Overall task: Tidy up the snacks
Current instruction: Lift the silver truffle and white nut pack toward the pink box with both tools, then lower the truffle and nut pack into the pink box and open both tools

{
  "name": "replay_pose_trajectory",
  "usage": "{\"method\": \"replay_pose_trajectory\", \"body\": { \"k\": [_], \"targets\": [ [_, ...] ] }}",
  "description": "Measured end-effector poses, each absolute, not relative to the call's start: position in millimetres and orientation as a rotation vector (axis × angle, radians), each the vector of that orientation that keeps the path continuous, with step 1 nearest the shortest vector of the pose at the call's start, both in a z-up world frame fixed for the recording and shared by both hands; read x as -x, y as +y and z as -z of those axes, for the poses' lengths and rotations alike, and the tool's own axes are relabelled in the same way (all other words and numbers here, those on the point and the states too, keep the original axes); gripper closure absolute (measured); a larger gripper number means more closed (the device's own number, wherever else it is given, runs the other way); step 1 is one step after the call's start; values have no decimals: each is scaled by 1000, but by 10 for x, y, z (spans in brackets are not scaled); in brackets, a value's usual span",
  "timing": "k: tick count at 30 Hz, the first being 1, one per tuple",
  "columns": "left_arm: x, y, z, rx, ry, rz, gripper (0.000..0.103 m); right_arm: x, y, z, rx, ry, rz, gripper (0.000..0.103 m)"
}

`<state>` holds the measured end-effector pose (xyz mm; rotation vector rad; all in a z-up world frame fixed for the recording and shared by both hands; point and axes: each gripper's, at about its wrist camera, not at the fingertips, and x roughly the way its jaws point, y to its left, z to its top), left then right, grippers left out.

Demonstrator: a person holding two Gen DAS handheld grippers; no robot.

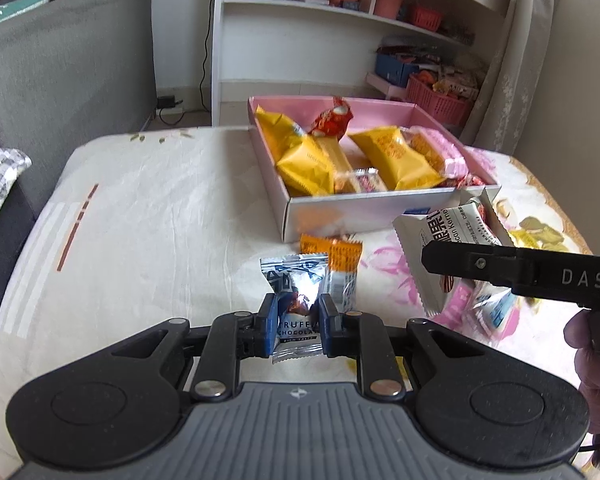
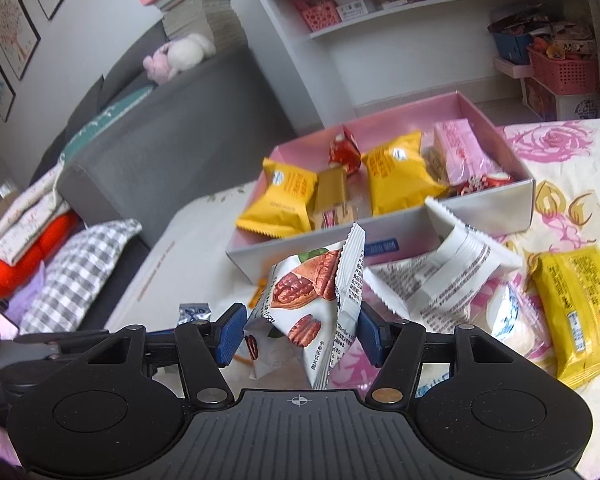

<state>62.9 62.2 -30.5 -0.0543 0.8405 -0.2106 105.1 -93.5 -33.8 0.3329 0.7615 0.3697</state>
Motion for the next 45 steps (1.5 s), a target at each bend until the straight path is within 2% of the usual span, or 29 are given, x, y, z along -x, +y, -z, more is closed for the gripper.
{"method": "replay_pose_trajectory", "body": {
  "k": [14,33,45],
  "targets": [
    [-929,211,120,26,758,228,84,-1429,-1359,61,-407,656,-260,44],
    [-1828,-174,320,5,770,241,84,-2451,-1649,255,-441,647,-195,44],
    [-1966,-219,432,1,742,227,82,-2785,-1622,331,-463,677,-182,42]
  ]
}}
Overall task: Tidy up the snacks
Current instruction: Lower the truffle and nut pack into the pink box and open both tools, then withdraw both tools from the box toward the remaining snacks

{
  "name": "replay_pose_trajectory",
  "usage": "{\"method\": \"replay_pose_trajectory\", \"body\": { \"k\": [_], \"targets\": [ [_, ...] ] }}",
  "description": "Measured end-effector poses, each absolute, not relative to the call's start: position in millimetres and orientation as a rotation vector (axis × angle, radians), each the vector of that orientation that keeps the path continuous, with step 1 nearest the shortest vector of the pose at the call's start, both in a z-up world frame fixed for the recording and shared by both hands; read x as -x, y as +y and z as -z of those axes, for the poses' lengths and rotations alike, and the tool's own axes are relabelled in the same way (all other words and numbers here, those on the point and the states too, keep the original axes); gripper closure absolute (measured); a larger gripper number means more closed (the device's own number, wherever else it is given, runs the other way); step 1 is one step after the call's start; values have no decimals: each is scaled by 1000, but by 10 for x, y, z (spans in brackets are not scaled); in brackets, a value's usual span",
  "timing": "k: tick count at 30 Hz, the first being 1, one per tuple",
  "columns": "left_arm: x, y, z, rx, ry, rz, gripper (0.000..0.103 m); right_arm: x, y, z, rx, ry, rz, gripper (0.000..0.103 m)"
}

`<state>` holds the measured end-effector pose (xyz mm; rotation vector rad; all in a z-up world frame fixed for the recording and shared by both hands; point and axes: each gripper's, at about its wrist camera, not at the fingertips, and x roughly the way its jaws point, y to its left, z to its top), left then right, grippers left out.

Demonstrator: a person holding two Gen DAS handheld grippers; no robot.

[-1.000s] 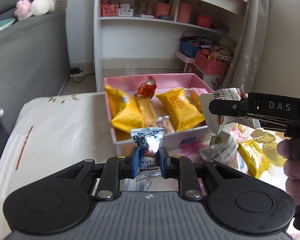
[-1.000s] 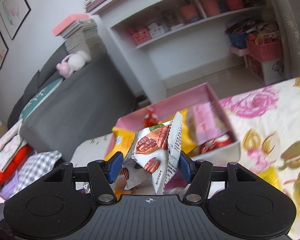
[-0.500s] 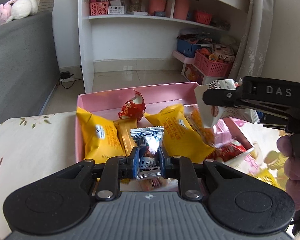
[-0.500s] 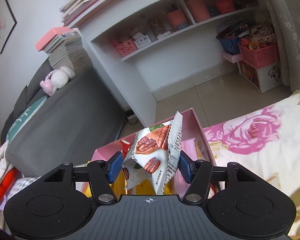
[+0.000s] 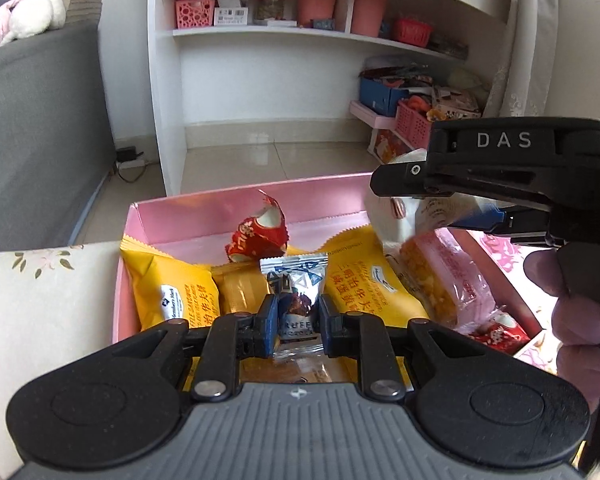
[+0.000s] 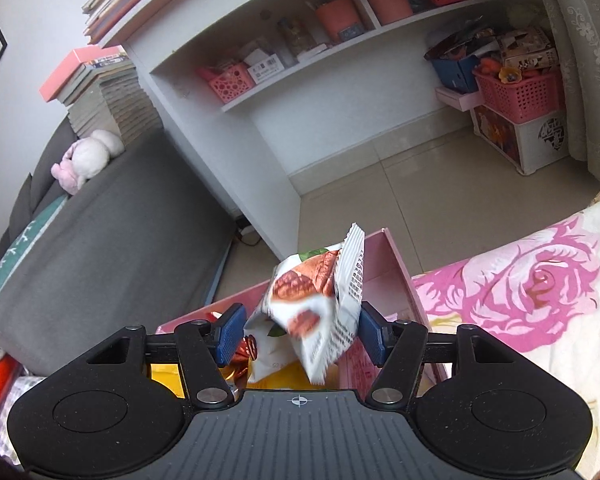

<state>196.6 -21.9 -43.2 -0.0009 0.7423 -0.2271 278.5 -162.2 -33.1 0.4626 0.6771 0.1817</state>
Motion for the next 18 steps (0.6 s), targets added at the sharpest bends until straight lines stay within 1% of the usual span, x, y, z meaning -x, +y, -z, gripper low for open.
{"method": "replay_pose_trajectory", "body": {
  "k": [1,2,4,5,7,8,10,11,13,17,18],
  "targets": [
    [-1965,-210,425,6,735,223,80,-2784,-1619,316,-460,674,-184,40],
    [-1960,-199,417,13,730,225,79,-2780,-1618,295,-458,668,-185,33],
    [-1943,-175,399,24,721,226,76,-2751,-1619,252,-450,654,-185,29],
    [-1932,-162,388,26,720,227,74,-2738,-1618,229,-447,650,-189,29],
    [-1899,-143,364,30,721,230,64,-2709,-1608,186,-436,647,-194,28],
    [-1880,-133,354,31,724,231,60,-2685,-1599,165,-426,646,-195,27],
    [-1827,-126,325,29,728,233,47,-2635,-1577,117,-406,645,-191,25],
    [-1786,-117,306,28,727,234,45,-2599,-1567,92,-398,644,-191,23],
    [-1726,-110,277,26,732,244,35,-2516,-1548,39,-389,641,-199,22],
    [-1583,-81,243,17,746,243,29,-2319,-1486,-74,-367,644,-211,19],
    [-1538,-73,228,16,752,242,26,-2261,-1472,-104,-363,645,-212,18]
  ]
}}
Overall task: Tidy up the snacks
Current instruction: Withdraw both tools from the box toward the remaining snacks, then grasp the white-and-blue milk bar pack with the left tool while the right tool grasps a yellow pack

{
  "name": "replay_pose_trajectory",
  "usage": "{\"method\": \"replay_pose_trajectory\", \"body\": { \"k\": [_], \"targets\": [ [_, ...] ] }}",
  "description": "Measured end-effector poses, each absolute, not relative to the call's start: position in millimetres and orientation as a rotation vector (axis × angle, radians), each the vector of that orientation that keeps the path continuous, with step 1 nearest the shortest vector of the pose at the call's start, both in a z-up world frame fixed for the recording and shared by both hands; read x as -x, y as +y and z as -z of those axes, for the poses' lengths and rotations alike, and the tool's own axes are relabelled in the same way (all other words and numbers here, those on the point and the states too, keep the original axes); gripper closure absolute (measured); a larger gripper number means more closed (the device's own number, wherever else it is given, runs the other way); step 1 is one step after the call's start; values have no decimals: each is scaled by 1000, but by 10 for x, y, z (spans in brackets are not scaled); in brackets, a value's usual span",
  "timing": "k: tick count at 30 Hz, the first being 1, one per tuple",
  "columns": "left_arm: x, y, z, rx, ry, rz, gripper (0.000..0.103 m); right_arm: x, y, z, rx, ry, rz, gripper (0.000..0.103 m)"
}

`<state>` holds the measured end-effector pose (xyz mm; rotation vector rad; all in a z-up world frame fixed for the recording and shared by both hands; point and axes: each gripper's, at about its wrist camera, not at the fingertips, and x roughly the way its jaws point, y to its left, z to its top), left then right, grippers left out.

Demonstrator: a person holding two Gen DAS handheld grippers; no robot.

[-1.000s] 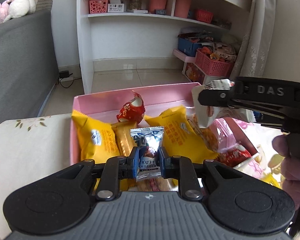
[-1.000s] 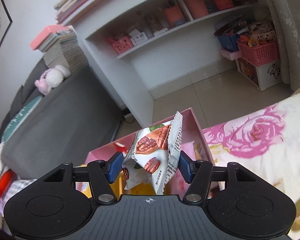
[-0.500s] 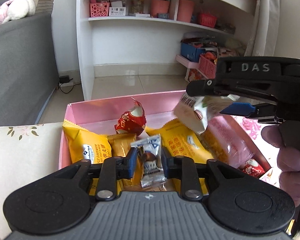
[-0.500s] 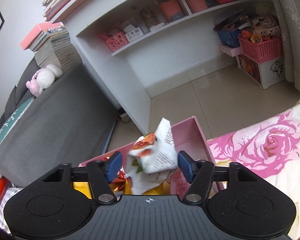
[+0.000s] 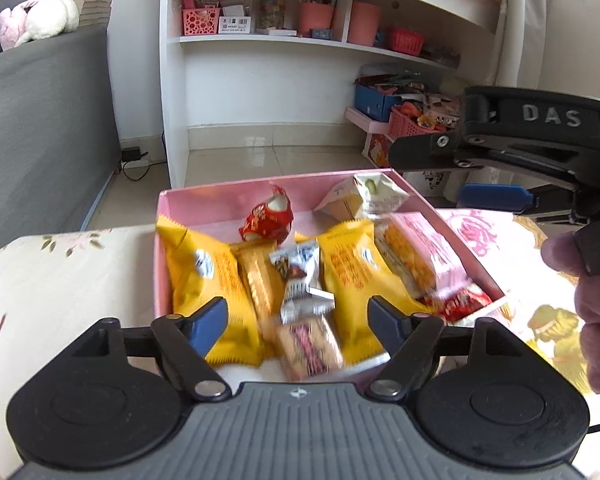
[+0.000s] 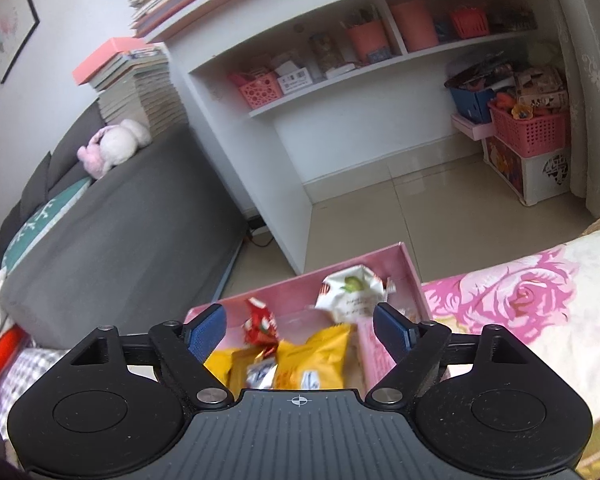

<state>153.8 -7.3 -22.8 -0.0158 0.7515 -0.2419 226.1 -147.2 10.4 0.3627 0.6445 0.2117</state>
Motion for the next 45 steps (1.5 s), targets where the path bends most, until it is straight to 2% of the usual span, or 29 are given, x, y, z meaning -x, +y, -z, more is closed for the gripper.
{"method": "replay_pose_trajectory", "body": {
  "k": [9,20,31,38,45],
  "targets": [
    [-1130,28,109,-1,782,237,9,-1670,-1431,-274,-314,656,-191,9],
    [-727,114,23,3,796,214,0,-1117,-1534,-345,-265,684,-144,5],
    [-457,20,341,-45,763,323,0,-727,-1512,-120,-162,710,-185,4],
    [-543,-218,448,-77,746,515,2,-695,-1666,32,-110,737,-148,4],
    [-609,-492,532,-128,747,671,22,-791,-1988,242,-208,836,-99,4]
  ]
}}
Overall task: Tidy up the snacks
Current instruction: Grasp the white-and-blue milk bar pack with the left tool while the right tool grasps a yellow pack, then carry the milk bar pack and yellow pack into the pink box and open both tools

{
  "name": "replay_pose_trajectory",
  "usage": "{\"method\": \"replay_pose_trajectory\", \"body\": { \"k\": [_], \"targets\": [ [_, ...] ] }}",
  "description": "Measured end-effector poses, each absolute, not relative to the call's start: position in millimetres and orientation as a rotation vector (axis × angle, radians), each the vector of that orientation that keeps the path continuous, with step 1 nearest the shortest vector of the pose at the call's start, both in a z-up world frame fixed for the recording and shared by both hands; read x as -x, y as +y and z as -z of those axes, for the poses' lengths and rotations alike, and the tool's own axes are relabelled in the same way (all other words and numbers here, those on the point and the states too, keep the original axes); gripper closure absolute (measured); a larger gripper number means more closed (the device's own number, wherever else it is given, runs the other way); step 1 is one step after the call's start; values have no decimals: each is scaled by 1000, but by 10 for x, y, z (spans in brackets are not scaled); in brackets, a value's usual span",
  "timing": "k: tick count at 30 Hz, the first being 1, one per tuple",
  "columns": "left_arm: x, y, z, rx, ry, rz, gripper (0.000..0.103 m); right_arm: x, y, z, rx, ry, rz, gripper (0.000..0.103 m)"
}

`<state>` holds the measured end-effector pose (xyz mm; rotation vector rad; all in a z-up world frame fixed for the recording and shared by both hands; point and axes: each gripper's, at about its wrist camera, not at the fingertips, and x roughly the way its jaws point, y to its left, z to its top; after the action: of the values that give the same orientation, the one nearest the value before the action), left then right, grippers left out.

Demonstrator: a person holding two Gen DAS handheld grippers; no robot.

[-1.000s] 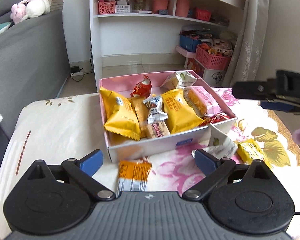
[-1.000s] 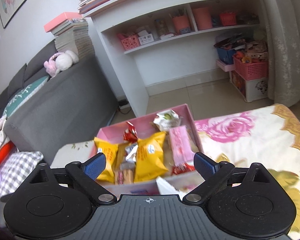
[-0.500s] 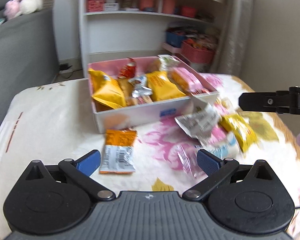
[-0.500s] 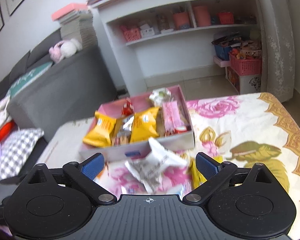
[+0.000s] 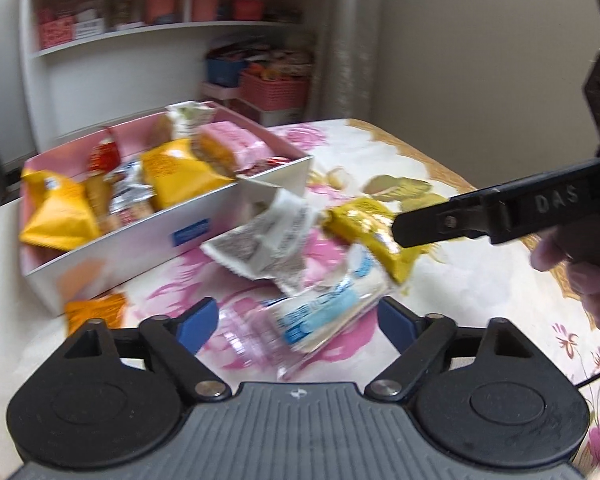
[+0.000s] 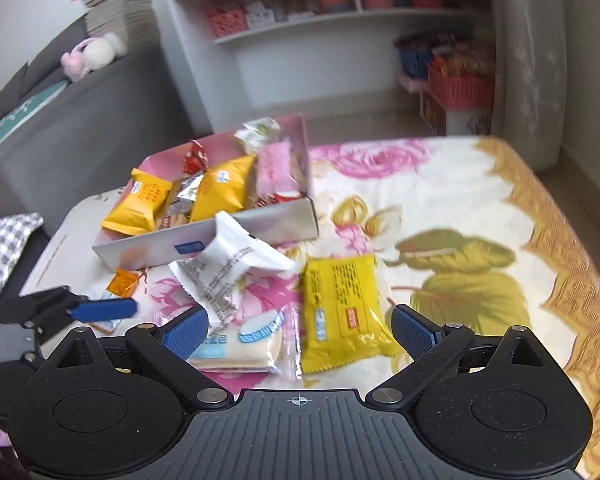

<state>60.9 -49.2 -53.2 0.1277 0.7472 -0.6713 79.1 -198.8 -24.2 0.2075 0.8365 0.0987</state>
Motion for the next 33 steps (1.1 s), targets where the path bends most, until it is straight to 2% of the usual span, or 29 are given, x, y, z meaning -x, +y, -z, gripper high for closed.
{"method": "replay_pose_trajectory", "body": {
  "k": [9,10,13,14,18,22,33],
  "targets": [
    [-634,-749,621,-223,769,751,48,-968,-2093,453,-172,861,-1,6],
    [-641,-774,638,-250,788,742,58,-992,-2086,466,-155,855,5,10],
    [-608,-800,664,-296,819,721,66,-1052,-2052,509,-94,840,10,33],
    [-587,-804,660,-311,820,716,67,-1074,-2050,525,-92,843,7,37],
    [-513,-777,639,-341,828,693,70,-1105,-2034,581,-97,849,-19,42],
    [-486,-733,625,-333,846,651,73,-1084,-1999,584,-79,837,-54,57],
    [-443,-316,589,-243,929,528,78,-916,-1976,581,-49,836,-153,59]
  ]
}}
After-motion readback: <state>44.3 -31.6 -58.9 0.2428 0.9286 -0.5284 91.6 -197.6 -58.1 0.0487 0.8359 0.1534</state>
